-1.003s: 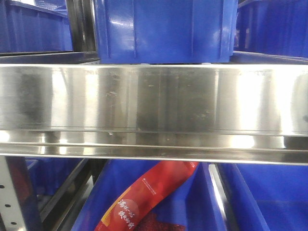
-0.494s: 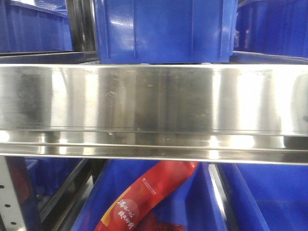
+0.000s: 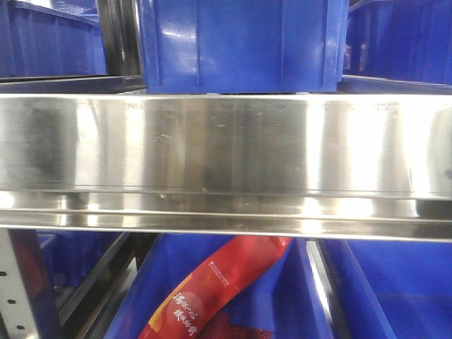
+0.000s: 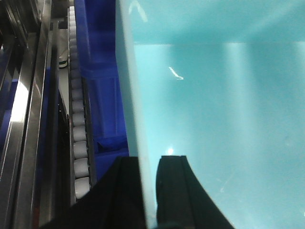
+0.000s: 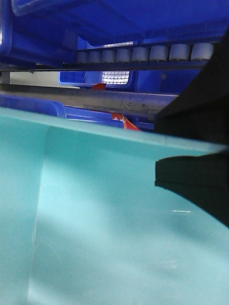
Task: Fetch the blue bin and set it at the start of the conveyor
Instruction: 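Lift the turquoise bin with both grippers and pull it off the shelf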
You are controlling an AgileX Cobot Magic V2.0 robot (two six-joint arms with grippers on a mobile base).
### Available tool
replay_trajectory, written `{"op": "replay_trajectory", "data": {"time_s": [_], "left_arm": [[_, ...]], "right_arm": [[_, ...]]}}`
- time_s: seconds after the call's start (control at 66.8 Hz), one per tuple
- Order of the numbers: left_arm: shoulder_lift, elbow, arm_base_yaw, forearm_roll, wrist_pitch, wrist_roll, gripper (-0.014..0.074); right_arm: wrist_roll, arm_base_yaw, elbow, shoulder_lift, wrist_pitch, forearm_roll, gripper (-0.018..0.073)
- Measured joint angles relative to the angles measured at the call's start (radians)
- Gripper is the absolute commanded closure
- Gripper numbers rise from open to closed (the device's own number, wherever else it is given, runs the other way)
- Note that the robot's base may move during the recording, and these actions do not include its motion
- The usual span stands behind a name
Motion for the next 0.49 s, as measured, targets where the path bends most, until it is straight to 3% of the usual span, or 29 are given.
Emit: {"op": "replay_trajectory", "data": {"time_s": [0.494], "left_arm": [[0.0,0.0,0.0,0.0,-0.041,0.0,0.0708]], "right_arm": [[0.0,0.0,0.0,0.0,-0.019,-0.002,0.0711]]}}
